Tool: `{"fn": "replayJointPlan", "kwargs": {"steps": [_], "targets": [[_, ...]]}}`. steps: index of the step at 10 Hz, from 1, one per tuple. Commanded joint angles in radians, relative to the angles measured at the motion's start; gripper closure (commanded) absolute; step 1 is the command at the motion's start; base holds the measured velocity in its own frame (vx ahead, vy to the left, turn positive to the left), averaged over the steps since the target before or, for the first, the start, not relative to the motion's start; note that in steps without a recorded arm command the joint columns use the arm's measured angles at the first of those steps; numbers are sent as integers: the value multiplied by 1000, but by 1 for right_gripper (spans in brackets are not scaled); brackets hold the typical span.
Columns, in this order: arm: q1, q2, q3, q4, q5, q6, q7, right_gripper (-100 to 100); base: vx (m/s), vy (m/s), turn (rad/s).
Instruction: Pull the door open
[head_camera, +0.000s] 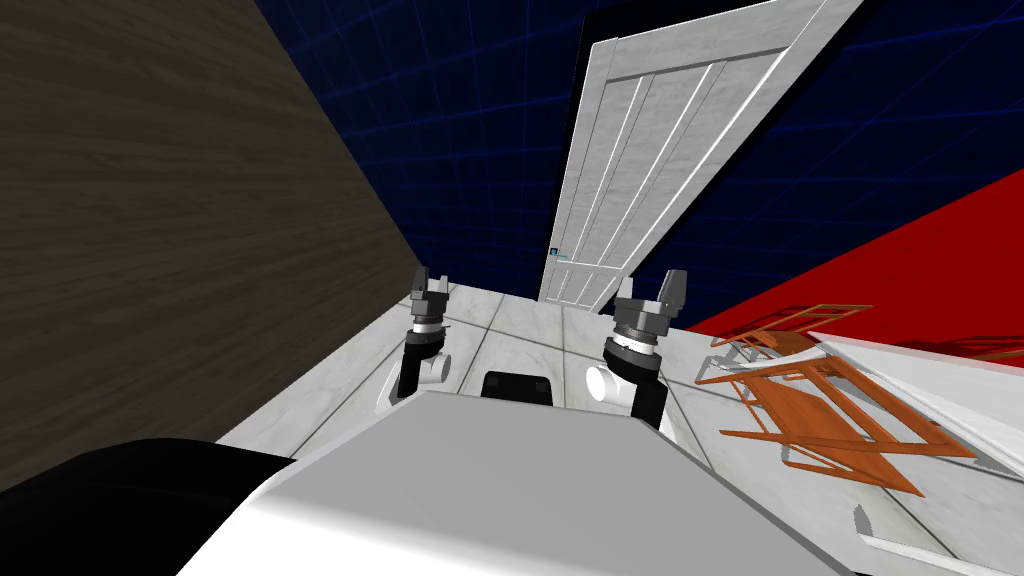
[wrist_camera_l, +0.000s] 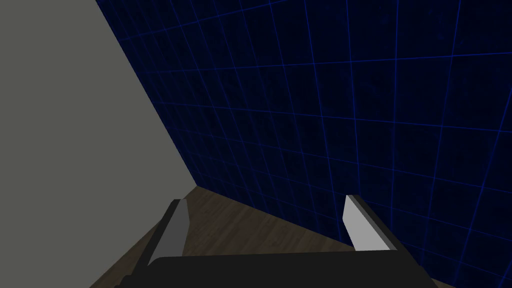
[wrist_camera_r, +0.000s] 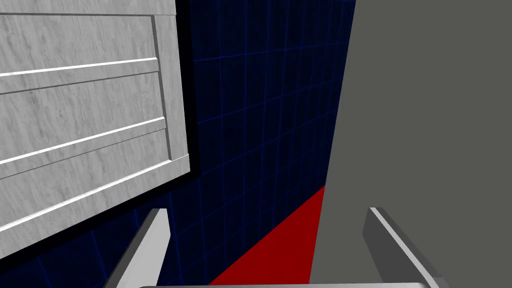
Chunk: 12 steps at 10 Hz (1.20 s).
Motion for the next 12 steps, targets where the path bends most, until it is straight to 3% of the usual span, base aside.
{"fn": "replayJointPlan", "kwargs": {"steps": [1, 12], "targets": [[-11, -9, -4, 29, -2, -4, -3, -100, 46, 3, 8], [-91, -53, -31, 235, -13, -33, -23, -100, 88, 0, 10]]}}
